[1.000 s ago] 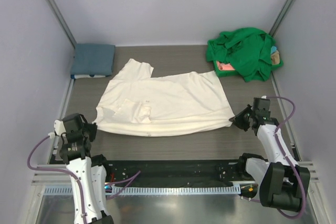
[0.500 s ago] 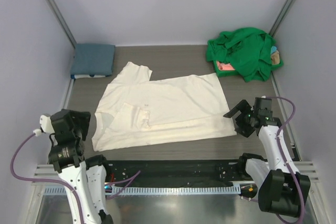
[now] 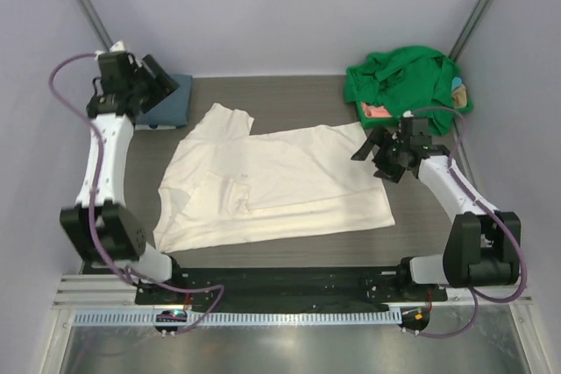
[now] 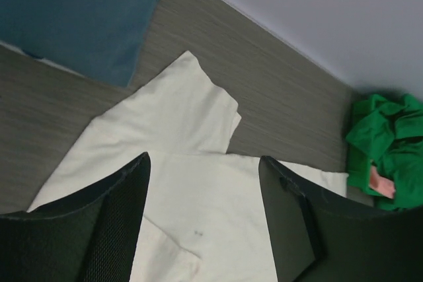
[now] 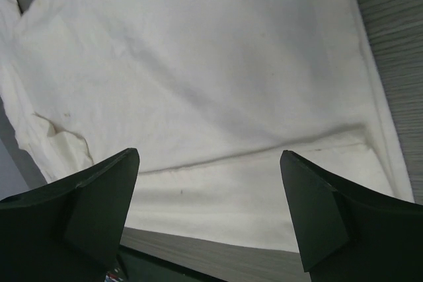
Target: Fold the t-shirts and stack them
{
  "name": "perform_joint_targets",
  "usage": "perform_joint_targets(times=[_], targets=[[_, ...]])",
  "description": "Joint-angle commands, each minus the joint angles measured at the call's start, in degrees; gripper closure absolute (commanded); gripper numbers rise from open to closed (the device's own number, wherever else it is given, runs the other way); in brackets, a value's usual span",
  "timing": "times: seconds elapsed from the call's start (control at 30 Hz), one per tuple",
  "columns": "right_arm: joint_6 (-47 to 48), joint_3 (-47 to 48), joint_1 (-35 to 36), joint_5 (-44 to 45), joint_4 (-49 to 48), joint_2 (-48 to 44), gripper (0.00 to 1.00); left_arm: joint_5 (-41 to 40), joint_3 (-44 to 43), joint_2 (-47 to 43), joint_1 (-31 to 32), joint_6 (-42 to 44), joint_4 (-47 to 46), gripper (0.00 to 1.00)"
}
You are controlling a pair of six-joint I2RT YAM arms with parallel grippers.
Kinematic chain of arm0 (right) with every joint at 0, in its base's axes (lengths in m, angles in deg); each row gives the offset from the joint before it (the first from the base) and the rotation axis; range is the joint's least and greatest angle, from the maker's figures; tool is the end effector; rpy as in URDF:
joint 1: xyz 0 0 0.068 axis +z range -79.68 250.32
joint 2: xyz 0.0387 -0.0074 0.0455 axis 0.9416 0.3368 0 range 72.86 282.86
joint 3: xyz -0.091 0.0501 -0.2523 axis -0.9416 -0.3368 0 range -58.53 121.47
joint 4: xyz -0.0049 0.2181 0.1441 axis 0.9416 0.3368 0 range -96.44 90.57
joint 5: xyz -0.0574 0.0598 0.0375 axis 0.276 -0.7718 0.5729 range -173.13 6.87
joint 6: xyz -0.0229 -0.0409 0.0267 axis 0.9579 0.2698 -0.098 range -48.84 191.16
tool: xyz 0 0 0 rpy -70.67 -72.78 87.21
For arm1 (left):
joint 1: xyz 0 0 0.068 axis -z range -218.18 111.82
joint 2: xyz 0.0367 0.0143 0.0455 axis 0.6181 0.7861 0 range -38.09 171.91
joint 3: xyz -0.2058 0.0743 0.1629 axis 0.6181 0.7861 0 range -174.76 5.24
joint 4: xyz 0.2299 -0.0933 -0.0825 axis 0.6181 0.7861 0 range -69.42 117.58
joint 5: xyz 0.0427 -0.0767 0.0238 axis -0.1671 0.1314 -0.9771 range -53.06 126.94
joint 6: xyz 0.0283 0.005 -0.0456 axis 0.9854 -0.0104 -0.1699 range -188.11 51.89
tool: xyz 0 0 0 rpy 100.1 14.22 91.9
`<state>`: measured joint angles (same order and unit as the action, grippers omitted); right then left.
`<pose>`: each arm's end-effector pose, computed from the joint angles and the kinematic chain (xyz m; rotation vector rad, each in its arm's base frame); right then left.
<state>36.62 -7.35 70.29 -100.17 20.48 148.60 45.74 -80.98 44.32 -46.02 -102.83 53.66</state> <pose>0.2700 0.0103 0.2376 0.6217 2.4415 0.6206 0.3187 0.0384 0.3979 -0.6749 1.9947 -0.4440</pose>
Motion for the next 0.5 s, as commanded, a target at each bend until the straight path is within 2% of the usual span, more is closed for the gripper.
perform_joint_targets(times=[0.0,0.03,0.1,0.13,0.17,0.23,0.27,0.33,0.47], targets=[[3.1,2.8,5.0,2.6,0.1,2.6,0.06,3.4,-14.0,13.5,3.3,11.1,2.1,0.32],[3.2,2.7,6.5,3.0,0.0,3.0,0.06,3.1,-17.8,21.8,4.8,12.0,3.5,0.32],[3.5,2.4,7.4,3.9,0.0,3.8,0.06,1.1,-26.2,30.0,6.3,15.0,8.2,0.32],[4.0,2.3,7.7,3.7,0.1,3.9,0.05,-1.0,-35.3,34.0,7.3,15.6,10.3,0.33],[4.3,2.2,7.9,3.2,0.0,4.1,0.06,-1.9,-39.5,41.8,7.3,16.0,13.9,0.34],[4.6,1.9,8.0,2.5,0.0,3.7,0.05,-2.7,-50.2,48.2,10.4,16.7,16.6,0.34],[4.6,1.4,8.1,2.0,-0.5,3.4,0.06,-3.7,-52.5,53.2,11.1,16.9,17.6,0.34],[4.5,0.7,8.3,0.7,-1.2,1.8,0.06,-5.8,-55.5,56.5,12.6,17.2,17.2,0.34],[4.7,-0.7,8.9,0.0,-2.5,0.3,0.06,-5.4,-55.9,60.8,13.8,16.4,13.2,0.35]])
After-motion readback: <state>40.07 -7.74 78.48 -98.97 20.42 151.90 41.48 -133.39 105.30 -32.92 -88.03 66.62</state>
